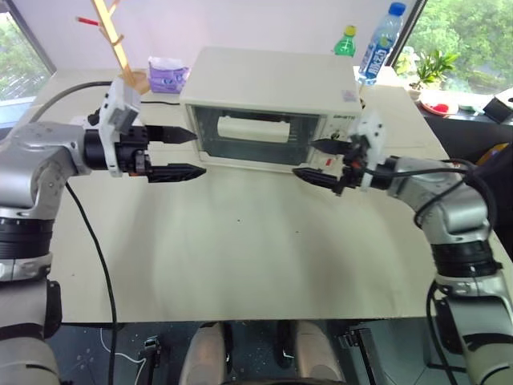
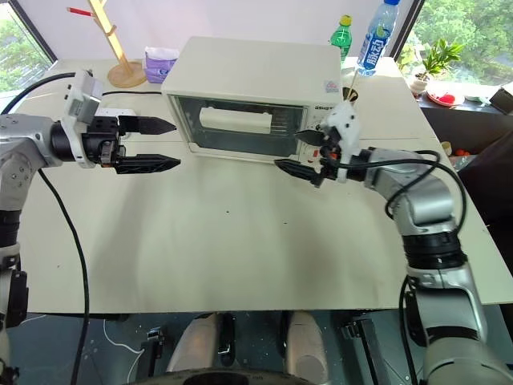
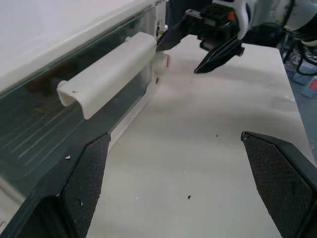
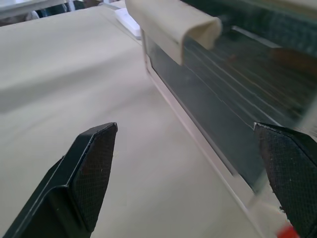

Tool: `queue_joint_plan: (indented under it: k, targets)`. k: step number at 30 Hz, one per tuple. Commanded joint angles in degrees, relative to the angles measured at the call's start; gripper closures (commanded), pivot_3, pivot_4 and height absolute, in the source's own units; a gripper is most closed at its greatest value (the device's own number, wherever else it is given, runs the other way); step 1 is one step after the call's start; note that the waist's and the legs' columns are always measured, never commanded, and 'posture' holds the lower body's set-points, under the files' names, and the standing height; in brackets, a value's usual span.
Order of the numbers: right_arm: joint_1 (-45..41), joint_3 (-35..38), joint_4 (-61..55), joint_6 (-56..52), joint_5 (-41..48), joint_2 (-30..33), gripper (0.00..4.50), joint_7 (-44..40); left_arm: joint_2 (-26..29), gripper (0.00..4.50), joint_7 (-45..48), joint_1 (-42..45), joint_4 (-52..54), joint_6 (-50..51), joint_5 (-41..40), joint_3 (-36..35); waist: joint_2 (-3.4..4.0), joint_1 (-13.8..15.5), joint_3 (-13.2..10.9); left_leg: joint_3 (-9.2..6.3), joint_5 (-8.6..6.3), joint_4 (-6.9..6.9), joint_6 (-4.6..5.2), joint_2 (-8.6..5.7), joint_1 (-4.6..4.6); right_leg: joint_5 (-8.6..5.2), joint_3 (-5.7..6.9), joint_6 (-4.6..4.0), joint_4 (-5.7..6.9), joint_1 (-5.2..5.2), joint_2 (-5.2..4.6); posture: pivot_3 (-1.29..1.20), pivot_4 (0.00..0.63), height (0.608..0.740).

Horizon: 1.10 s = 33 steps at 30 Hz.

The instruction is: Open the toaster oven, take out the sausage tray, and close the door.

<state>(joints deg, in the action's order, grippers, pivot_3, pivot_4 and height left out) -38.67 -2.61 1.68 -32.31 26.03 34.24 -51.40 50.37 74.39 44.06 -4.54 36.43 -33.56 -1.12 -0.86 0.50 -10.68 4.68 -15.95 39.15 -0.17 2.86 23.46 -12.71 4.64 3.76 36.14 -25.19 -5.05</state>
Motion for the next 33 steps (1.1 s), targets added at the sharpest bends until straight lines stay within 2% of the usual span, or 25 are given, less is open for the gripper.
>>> queue_joint_plan:
  k: [1,8,13,23,33]
  targets:
    - [-3.13,-1.14,2.23,2.95,-2.07,-1.84,0.0,-0.51,0.08,0.03,0.31,2.11,0.16,-1.48,0.72,-0.99,0.0,-0.01,0.0,0.0,0.0,0.0,0.0,0.0,0.0,0.0,0.0,0.0,0.0,0.0,0.0,0.0,0.15,0.722]
    - [-7.74,-2.75,6.92,5.47,-4.38,-6.37,0.0,-1.55,0.27,0.03,0.03,1.67,0.57,-1.28,0.82,-1.62,0.0,-0.12,0.0,0.0,0.01,0.0,-0.02,0.0,0.01,0.0,0.0,0.0,0.02,0.0,-0.01,0.0,0.15,0.722]
    - [-8.09,-3.27,4.78,4.94,-4.12,-7.82,0.0,-3.04,0.17,0.03,-0.19,1.65,-0.35,-1.86,1.42,-1.53,0.01,-0.1,0.0,-0.03,0.01,0.0,-0.02,0.0,0.01,0.0,0.0,0.0,0.03,0.01,-0.01,0.0,0.15,0.722]
    - [0.4,-3.67,-11.53,-1.57,-0.32,-8.64,0.0,-1.85,-3.13,0.03,-0.3,6.78,-5.87,-1.98,3.06,-0.2,0.0,0.04,-0.01,-0.04,0.02,0.02,-0.03,0.0,0.01,0.0,0.0,0.0,0.06,0.01,0.0,0.0,0.15,0.722]
    - [8.94,-4.98,-18.54,-3.35,-1.14,-9.97,0.0,2.49,-7.34,0.03,3.51,16.22,-17.99,-3.54,7.0,3.04,-0.02,0.07,0.0,-0.04,0.02,0.02,-0.04,-0.01,0.01,0.0,0.0,0.0,0.06,0.0,0.02,0.0,0.15,0.722]
